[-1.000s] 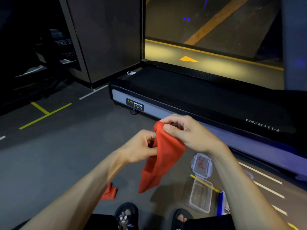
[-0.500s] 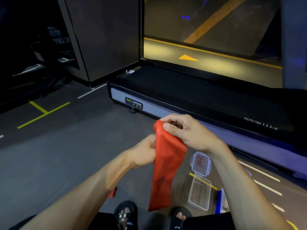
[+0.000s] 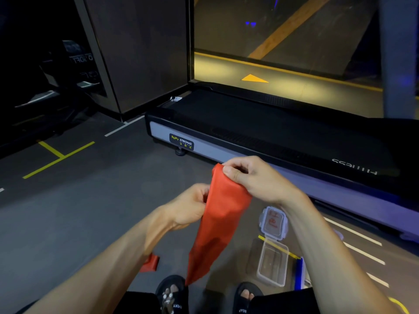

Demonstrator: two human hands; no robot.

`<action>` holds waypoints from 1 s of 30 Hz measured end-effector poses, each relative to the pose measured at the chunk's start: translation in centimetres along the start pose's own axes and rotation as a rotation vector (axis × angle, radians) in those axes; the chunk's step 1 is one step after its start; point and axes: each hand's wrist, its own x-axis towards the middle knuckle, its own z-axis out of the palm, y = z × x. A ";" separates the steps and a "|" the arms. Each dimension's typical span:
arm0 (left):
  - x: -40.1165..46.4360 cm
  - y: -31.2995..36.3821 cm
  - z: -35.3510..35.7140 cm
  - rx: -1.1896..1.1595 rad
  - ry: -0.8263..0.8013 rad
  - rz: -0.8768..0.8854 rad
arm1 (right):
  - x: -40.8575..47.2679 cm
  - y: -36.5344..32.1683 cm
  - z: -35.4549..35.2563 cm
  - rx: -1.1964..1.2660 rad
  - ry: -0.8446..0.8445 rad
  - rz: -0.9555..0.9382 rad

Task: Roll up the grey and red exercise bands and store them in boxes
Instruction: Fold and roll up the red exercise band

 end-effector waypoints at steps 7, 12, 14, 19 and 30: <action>-0.2 -0.1 -0.7 -0.173 -0.029 0.008 | 0.2 0.5 0.1 0.135 0.029 0.121; -0.4 0.3 -1.0 -0.306 -0.124 -0.036 | 0.3 0.6 0.2 0.284 0.056 0.233; -0.7 0.5 -1.0 -0.317 -0.132 -0.053 | 0.3 0.5 0.2 0.291 0.071 0.257; -0.9 0.7 -0.9 -0.319 -0.103 -0.106 | 0.3 0.6 0.1 0.283 0.108 0.302; -0.3 0.2 -0.8 -0.193 0.030 -0.186 | 0.2 0.5 0.1 0.239 0.159 0.348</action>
